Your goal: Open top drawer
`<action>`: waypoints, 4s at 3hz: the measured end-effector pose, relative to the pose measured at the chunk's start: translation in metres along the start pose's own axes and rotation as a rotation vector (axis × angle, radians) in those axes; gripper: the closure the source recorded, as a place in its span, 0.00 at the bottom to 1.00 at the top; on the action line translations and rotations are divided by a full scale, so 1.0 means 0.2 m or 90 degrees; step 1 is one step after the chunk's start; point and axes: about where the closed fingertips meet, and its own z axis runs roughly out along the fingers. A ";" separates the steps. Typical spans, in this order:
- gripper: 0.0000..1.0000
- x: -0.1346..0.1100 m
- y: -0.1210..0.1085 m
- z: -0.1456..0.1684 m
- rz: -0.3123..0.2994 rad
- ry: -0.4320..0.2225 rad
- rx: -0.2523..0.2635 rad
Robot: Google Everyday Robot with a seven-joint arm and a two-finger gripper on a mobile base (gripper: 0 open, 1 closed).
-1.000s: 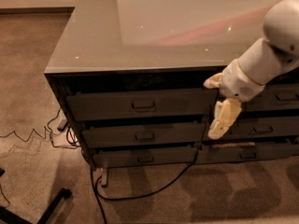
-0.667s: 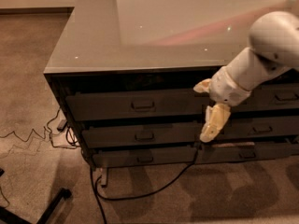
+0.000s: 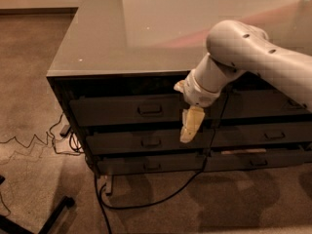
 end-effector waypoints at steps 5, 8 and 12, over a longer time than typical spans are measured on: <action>0.00 0.10 -0.22 0.44 0.138 -0.034 0.056; 0.00 0.12 -0.44 0.58 0.145 0.060 0.102; 0.00 0.26 -0.66 0.79 0.138 0.127 0.141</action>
Offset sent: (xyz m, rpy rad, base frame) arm 0.0104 -0.0010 -0.0465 0.1115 0.0969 -0.0578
